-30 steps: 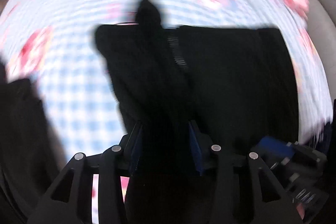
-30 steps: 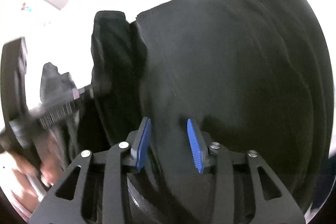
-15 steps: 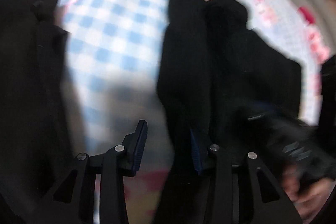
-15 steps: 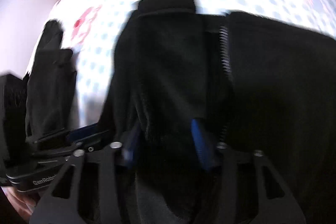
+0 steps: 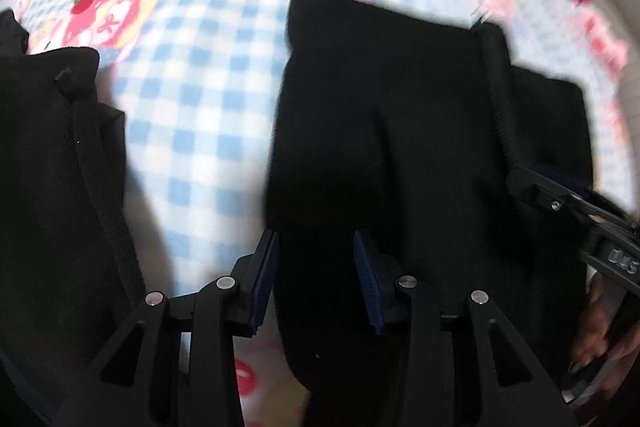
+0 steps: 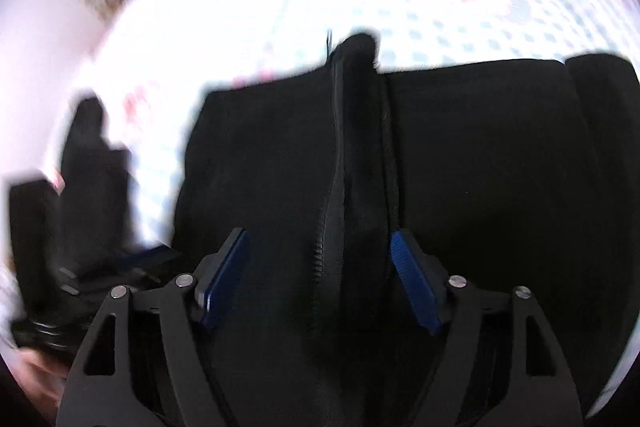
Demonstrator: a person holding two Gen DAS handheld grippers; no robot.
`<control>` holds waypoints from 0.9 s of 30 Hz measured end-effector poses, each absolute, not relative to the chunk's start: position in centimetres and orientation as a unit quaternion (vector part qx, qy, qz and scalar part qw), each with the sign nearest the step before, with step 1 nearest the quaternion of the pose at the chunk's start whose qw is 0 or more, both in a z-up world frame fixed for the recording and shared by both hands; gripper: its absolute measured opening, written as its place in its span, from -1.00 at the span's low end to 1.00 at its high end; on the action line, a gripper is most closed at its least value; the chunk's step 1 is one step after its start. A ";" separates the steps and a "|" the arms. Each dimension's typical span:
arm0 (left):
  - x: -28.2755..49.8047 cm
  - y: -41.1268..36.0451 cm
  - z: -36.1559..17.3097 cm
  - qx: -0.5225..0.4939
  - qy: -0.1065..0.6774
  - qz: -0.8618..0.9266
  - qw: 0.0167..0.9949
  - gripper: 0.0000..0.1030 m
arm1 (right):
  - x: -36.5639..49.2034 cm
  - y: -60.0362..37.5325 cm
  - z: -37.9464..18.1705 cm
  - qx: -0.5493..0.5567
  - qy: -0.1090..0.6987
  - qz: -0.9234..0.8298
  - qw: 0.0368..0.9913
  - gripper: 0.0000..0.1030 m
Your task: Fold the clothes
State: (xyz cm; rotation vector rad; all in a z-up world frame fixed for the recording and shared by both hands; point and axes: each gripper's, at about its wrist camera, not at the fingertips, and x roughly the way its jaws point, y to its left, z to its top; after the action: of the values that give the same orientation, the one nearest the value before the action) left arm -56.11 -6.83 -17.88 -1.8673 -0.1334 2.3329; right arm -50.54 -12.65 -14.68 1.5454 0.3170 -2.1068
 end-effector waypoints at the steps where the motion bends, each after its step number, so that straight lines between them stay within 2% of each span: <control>1: -56.3 -7.2 -18.2 -0.627 -0.027 0.777 0.061 -0.18 | -50.9 -12.7 -15.8 0.579 0.144 -0.769 0.231 0.15; 2: -56.5 -7.5 -18.5 -0.630 -0.012 0.775 0.048 -0.16 | -51.4 -11.6 -15.9 0.585 0.126 -0.770 0.222 -0.16; 4: -56.7 -8.9 -18.2 -0.628 -0.021 0.777 0.030 -0.15 | -52.5 -9.5 -16.1 0.596 0.090 -0.771 0.203 -0.17; 6: -56.8 -10.2 -17.8 -0.621 -0.007 0.784 -0.003 -0.15 | -52.8 -7.3 -14.8 0.574 0.101 -0.799 0.151 -0.17; 7: -56.9 -11.1 -17.6 -0.621 -0.039 0.783 0.005 -0.15 | -52.8 -6.2 -14.2 0.562 0.103 -0.809 0.134 -0.17; 9: -57.0 -12.5 -17.5 -0.624 -0.103 0.774 0.028 -0.17 | -52.9 -3.8 -12.9 0.564 0.036 -0.812 0.148 -0.16; 11: -57.0 -12.9 -18.6 -0.646 -0.177 0.736 0.100 -0.13 | -52.7 -2.4 -12.2 0.575 -0.021 -0.797 0.187 -0.13; 12: -56.9 -12.8 -19.0 -0.653 -0.180 0.727 0.108 -0.05 | -52.1 -2.8 -12.5 0.587 -0.021 -0.782 0.209 -0.13; 14: -56.8 -12.7 -19.9 -0.667 -0.183 0.711 0.125 -0.02 | -50.7 -3.8 -13.2 0.608 -0.009 -0.753 0.251 -0.08; 16: -56.9 -12.8 -19.9 -0.662 -0.139 0.728 0.109 0.00 | -48.8 -5.2 -14.6 0.623 0.032 -0.734 0.269 -0.03; 18: -57.0 -13.2 -19.4 -0.657 -0.114 0.740 0.092 0.00 | -47.2 -6.0 -16.3 0.630 0.098 -0.732 0.242 -0.03; 21: -56.8 -15.0 -17.9 -0.642 -0.106 0.756 0.067 0.03 | -46.0 -5.1 -16.0 0.609 0.119 -0.754 0.216 -0.05; 27: -51.6 -20.5 -16.6 -0.630 -0.269 0.720 0.116 0.02 | -43.7 -2.7 -14.1 0.627 0.032 -0.740 0.242 -0.03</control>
State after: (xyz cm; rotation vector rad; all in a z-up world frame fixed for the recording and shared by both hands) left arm -51.63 -20.53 -16.56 -1.8446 -0.7874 2.1082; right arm -43.71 -2.74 -14.08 1.7139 0.0864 -2.0239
